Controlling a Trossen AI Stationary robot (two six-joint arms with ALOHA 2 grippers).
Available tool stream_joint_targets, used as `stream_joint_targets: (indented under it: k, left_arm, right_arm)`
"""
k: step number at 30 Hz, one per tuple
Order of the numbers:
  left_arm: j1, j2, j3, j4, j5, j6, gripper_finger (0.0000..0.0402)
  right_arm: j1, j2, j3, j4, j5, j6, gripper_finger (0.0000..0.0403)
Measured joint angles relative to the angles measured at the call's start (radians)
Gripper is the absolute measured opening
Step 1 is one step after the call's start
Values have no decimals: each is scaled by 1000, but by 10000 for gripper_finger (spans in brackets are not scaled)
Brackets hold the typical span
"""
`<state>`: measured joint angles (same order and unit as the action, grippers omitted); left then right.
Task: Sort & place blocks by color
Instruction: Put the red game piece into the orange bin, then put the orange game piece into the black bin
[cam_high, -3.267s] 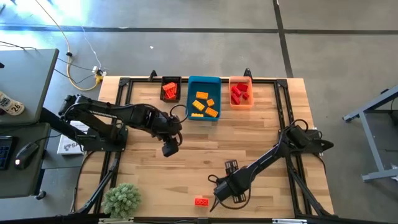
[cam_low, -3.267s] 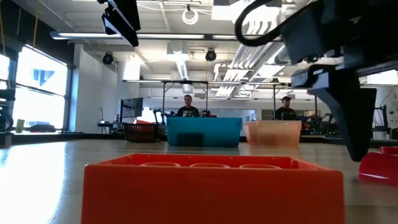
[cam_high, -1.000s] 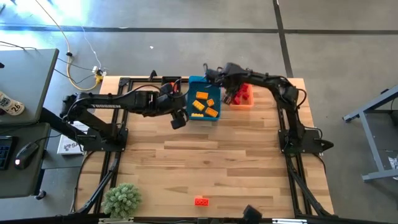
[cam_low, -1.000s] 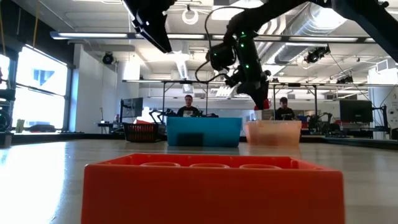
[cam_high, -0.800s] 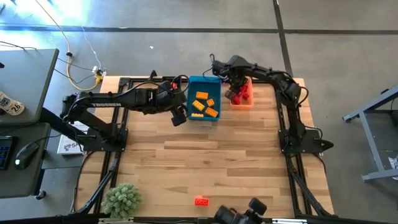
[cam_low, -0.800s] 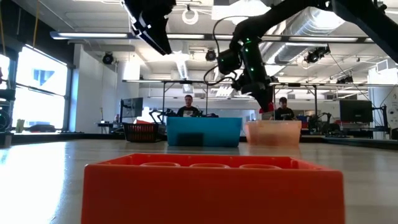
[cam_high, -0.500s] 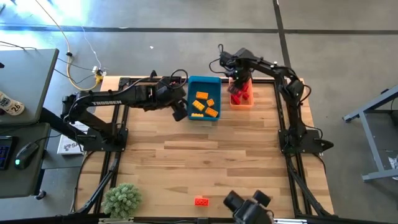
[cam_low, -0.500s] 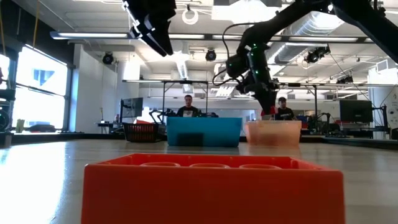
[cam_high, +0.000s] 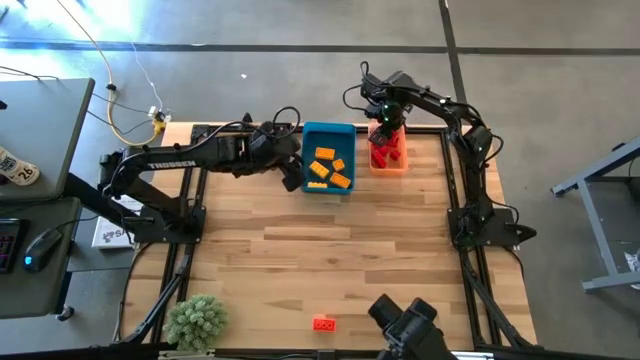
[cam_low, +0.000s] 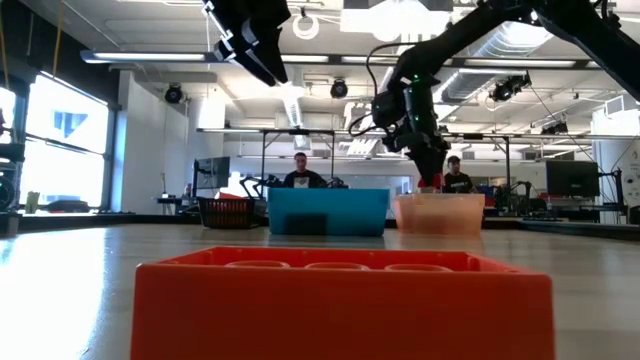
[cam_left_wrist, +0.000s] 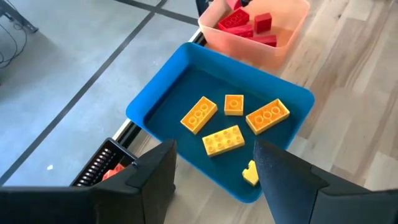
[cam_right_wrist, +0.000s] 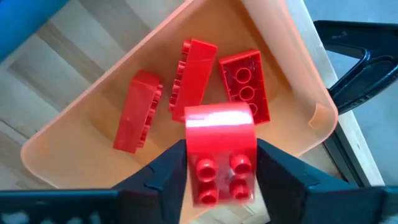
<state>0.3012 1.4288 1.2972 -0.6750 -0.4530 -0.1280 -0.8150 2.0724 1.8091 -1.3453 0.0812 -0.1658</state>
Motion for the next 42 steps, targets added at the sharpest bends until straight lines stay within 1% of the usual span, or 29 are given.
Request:
stream_joint_targets:
  k: [6, 9, 14, 17, 28, 33, 42]
  left_arm:
    - [0, 0, 0, 0, 34, 0, 203]
    - [0, 0, 0, 0, 62, 0, 203]
    - [-7, 0, 0, 0, 121, 0, 203]
    - [-14, 0, 0, 0, 144, 0, 203]
    - [-85, 0, 0, -1, 175, -4, 203]
    - [-134, 0, 0, -9, 243, -29, 203]
    - [-240, 0, 0, -43, 444, -31, 203]
  right_arm:
    - [11, 0, 0, 4, 36, 7, 208]
    - [17, 0, 0, 0, 28, 32, 219]
    - [24, 0, 7, -10, -43, 136, 221]
    - [37, 0, 35, -29, -73, 194, 221]
    - [153, 0, 193, -90, -79, 356, 222]
    - [211, 0, 220, -96, -71, 450, 222]
    - [316, 0, 221, -160, -65, 599, 222]
